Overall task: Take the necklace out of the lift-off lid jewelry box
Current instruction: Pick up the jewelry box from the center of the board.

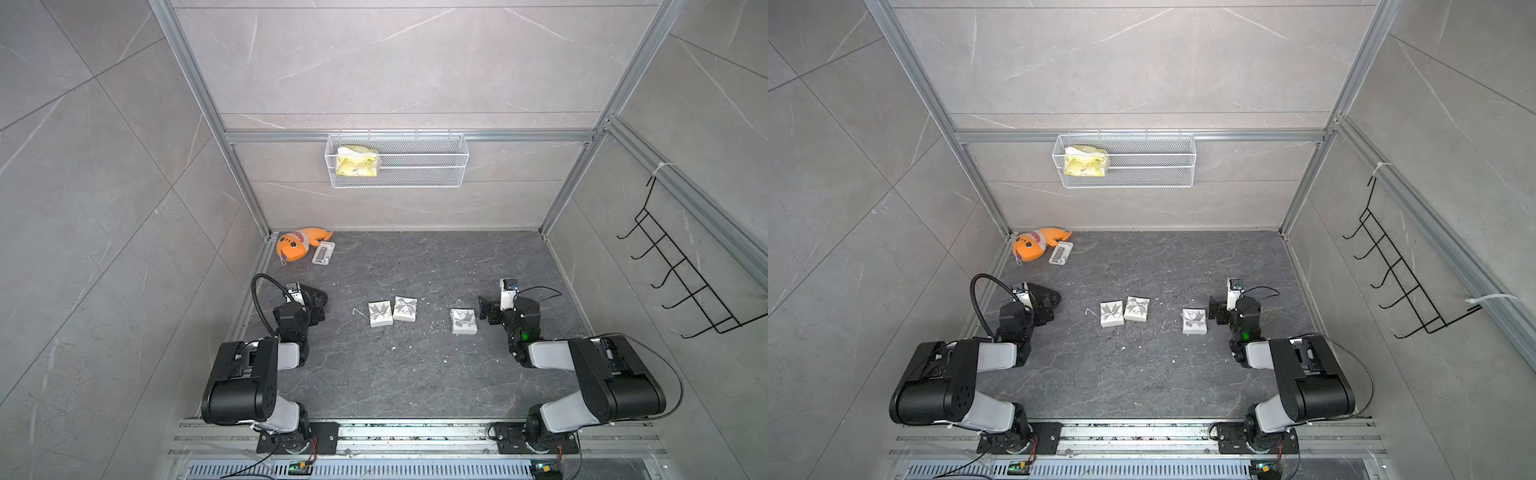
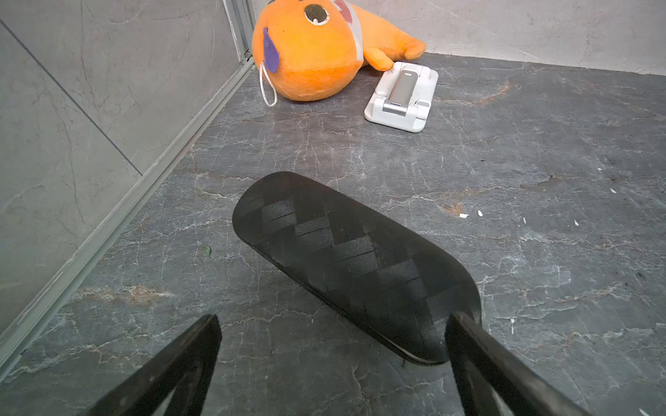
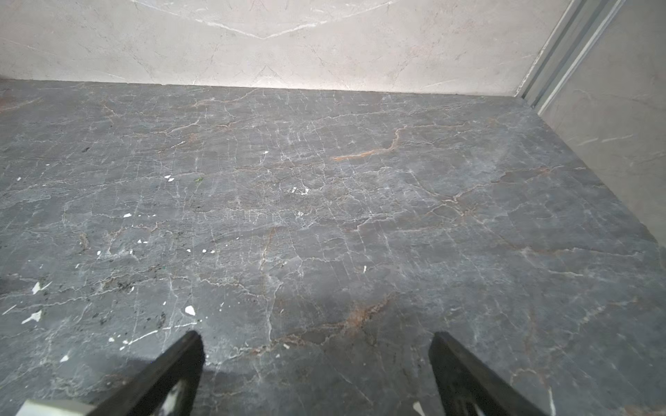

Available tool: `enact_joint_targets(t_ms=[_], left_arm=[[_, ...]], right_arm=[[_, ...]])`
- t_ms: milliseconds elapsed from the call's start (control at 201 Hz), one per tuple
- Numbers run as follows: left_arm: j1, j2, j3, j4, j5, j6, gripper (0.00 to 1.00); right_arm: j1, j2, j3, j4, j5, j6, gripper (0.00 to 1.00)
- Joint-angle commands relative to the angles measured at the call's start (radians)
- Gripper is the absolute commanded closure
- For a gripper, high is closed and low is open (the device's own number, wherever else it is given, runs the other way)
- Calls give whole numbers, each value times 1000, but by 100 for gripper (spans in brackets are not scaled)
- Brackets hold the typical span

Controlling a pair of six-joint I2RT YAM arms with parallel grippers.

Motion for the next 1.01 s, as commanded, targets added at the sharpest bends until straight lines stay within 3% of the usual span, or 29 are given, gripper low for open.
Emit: enact_joint_targets(t_ms=[0, 702, 777, 836, 1001], left_arm=[[1, 5, 20, 38, 13, 19, 0], [0, 4, 18, 40, 12, 20, 0], [-2, -7, 20, 38, -18, 18, 0], [-2, -56, 47, -65, -58, -5, 0], [-37, -240, 83, -261, -119, -5, 0]], right_arm=[[-1, 9, 21, 19, 3, -11, 1], [0, 1, 28, 7, 16, -10, 1], [12, -42, 55, -76, 80, 4, 1], [33, -93, 77, -164, 157, 9, 1], [109, -230, 317, -767, 227, 178, 1]])
